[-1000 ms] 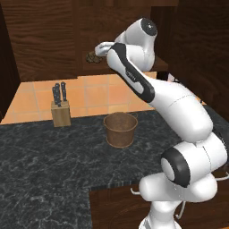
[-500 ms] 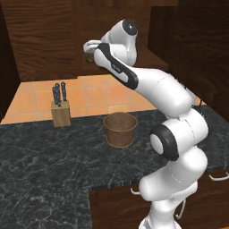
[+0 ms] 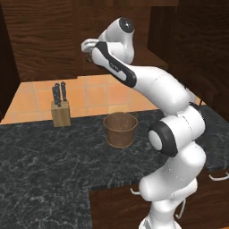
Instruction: Open the cabinet, pick up the bread from the cabinet and place it in the basket. Then move the basket to the dining counter.
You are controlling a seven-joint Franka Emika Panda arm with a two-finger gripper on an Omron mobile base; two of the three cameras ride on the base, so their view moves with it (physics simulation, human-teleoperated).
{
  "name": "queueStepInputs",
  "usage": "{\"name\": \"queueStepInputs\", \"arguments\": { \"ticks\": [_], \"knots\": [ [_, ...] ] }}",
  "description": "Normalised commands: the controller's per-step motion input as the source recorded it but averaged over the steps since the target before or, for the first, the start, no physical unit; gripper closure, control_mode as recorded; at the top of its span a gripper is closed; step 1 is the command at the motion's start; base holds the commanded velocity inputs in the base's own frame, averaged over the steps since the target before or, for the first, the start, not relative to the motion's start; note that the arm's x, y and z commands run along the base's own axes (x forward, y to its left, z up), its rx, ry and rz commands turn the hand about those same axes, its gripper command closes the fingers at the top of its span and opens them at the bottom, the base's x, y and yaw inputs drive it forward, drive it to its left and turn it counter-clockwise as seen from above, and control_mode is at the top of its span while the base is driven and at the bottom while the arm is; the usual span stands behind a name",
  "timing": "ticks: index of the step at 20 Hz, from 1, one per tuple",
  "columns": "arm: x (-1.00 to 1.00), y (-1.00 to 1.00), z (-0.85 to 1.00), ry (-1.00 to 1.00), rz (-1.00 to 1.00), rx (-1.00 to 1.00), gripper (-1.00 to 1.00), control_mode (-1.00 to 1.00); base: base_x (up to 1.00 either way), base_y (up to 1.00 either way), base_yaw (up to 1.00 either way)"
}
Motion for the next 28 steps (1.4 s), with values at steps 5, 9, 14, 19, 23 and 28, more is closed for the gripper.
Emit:
{"name": "queueStepInputs", "arguments": {
  "ticks": [5, 9, 14, 19, 23, 28],
  "knots": [
    [0.3, 0.03, -0.07, 0.0, 0.01, 0.0, -1.0, -1.0, 0.0, 0.0, 0.0],
    [0.03, 0.17, 0.0, 0.0, 0.02, 0.0, -1.0, -1.0, 0.0, 0.0, 0.0],
    [0.06, 0.23, -0.42, 0.0, 0.02, 0.0, -1.0, -1.0, 0.0, 0.0, 0.0],
    [0.24, 0.21, -0.54, 0.0, 0.04, 0.0, -1.0, -1.0, 0.0, 0.0, 0.0],
    [0.2, 0.14, -0.45, 0.0, 0.06, 0.0, -1.0, -1.0, 0.0, 0.0, 0.0],
    [-0.14, 0.0, -0.84, 0.03, 0.08, -0.06, -1.0, -1.0, 0.0, 0.0, 0.0]
  ]
}}
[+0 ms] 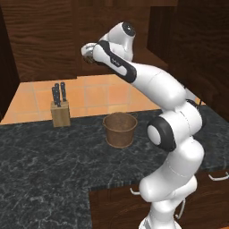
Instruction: Open the cabinet, pick up the bread from the cabinet and place it in the basket. Then move the basket to the dining counter.
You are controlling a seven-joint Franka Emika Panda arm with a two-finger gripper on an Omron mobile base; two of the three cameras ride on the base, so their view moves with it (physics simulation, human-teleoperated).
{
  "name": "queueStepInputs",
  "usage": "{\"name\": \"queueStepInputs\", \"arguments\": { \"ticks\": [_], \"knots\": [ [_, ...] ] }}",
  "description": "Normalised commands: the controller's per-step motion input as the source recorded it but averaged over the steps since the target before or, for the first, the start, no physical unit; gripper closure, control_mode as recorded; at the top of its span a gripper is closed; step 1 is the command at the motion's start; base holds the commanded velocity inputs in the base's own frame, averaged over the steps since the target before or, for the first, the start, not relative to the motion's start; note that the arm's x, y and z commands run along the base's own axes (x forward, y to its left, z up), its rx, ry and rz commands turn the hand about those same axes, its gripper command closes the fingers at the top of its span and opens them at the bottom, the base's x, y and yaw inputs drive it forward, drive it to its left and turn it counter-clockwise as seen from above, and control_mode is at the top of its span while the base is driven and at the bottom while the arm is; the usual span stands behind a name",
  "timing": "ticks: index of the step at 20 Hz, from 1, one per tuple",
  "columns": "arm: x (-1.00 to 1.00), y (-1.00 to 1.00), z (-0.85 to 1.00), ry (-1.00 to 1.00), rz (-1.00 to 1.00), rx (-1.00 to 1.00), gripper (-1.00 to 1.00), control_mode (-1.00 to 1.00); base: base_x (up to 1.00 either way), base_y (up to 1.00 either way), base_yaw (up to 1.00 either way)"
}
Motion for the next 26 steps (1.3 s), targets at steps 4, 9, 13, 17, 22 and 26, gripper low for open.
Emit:
{"name": "queueStepInputs", "arguments": {
  "ticks": [4, 9, 13, 17, 22, 26],
  "knots": [
    [0.06, 0.14, -0.71, 0.02, 0.05, -0.02, -1.0, -1.0, 0.0, 0.0, 0.0],
    [0.44, 0.1, -0.43, 0.0, 0.03, 0.0, 1.0, -1.0, 0.0, 0.0, 0.0],
    [0.15, -0.07, -0.1, 0.0, 0.03, 0.0, 1.0, -1.0, 0.0, 0.0, 0.0],
    [-0.93, -0.23, -0.18, 0.0, 0.03, 0.0, 1.0, -1.0, 0.0, 0.0, 0.0],
    [-1.0, -0.14, -0.03, 0.0, 0.0, 0.0, 1.0, -1.0, 0.0, 0.0, 0.0],
    [-1.0, -0.49, 0.0, 0.0, 0.0, 0.0, 1.0, -1.0, 0.0, 0.0, 0.0]
  ]
}}
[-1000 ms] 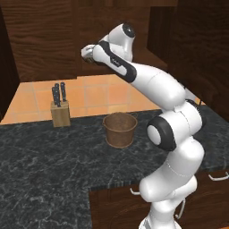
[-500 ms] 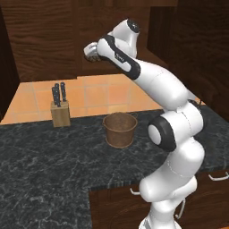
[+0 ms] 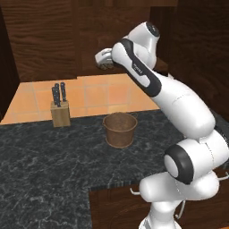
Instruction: Open the cabinet, pick up the bread from the cabinet and place it in the basket. Then move the basket to the dining counter.
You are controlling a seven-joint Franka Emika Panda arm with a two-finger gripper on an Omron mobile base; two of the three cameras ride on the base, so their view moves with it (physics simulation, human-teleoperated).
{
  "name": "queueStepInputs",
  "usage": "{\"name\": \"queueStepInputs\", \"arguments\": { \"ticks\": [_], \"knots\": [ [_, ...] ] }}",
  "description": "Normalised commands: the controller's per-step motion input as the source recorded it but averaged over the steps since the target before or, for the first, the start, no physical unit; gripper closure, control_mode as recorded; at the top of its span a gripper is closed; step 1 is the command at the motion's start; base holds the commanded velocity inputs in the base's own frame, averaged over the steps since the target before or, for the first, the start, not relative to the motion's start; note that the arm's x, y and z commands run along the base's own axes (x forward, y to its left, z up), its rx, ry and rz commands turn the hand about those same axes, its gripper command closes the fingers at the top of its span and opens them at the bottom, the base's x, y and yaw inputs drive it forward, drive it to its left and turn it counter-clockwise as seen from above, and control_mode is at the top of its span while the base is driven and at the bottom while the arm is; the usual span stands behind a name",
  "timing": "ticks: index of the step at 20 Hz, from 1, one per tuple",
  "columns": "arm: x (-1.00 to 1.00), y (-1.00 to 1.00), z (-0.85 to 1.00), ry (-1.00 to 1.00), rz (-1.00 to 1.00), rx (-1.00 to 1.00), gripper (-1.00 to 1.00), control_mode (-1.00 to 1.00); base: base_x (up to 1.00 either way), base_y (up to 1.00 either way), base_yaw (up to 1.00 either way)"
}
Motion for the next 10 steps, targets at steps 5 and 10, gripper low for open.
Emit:
{"name": "queueStepInputs", "arguments": {
  "ticks": [5, 10],
  "knots": [
    [-1.0, -0.46, 0.12, 0.0, 0.0, 0.0, 1.0, -1.0, 0.0, 0.0, 0.0],
    [-1.0, -0.05, 0.01, 0.0, 0.0, 0.0, 1.0, -1.0, 0.0, 0.0, 0.0]
  ]
}}
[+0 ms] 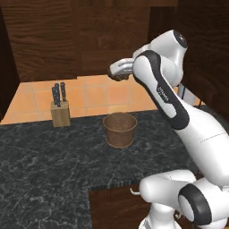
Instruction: Open the cabinet, pick up the bread from the cabinet and place it in the basket. Then move the basket to the dining counter.
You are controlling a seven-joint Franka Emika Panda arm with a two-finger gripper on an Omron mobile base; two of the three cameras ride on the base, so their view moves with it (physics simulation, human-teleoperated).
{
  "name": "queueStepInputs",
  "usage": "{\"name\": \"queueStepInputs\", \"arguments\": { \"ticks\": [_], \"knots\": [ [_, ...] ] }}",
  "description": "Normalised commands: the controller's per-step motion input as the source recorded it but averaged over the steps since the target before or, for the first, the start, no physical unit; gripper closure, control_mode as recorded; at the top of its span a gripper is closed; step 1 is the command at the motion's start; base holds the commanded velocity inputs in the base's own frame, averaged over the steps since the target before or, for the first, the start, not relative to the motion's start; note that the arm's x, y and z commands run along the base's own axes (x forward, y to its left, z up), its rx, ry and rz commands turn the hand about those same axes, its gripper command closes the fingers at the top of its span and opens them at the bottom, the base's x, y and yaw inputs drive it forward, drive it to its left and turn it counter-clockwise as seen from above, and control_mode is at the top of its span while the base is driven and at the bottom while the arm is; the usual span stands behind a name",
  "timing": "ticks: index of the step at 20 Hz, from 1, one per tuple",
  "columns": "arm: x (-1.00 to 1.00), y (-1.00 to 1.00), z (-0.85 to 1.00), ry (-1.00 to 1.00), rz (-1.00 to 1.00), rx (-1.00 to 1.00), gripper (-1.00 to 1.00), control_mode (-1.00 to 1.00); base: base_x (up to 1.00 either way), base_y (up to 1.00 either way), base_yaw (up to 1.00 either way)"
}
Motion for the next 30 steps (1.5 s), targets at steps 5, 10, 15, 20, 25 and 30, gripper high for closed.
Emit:
{"name": "queueStepInputs", "arguments": {
  "ticks": [5, 10, 15, 20, 25, 30],
  "knots": [
    [-1.0, 0.0, 0.0, 0.0, -0.12, -0.01, 1.0, -1.0, 0.0, 0.0, 0.0],
    [-0.43, 0.0, -0.51, 0.12, -0.24, -0.07, 1.0, -1.0, 0.0, 0.0, 0.0],
    [-0.19, 0.0, -0.61, 0.14, -0.19, 0.0, 1.0, -1.0, 0.0, 0.0, 0.0],
    [0.0, -0.24, -0.61, 0.15, -0.12, 0.0, 1.0, -1.0, 0.0, 0.0, 0.0],
    [0.15, -0.3, -0.3, 0.1, -0.1, 0.0, 1.0, -1.0, 0.0, 0.0, 0.0],
    [0.13, -0.14, -0.26, 0.11, -0.11, 0.0, 1.0, -1.0, 0.0, 0.0, 0.0]
  ]
}}
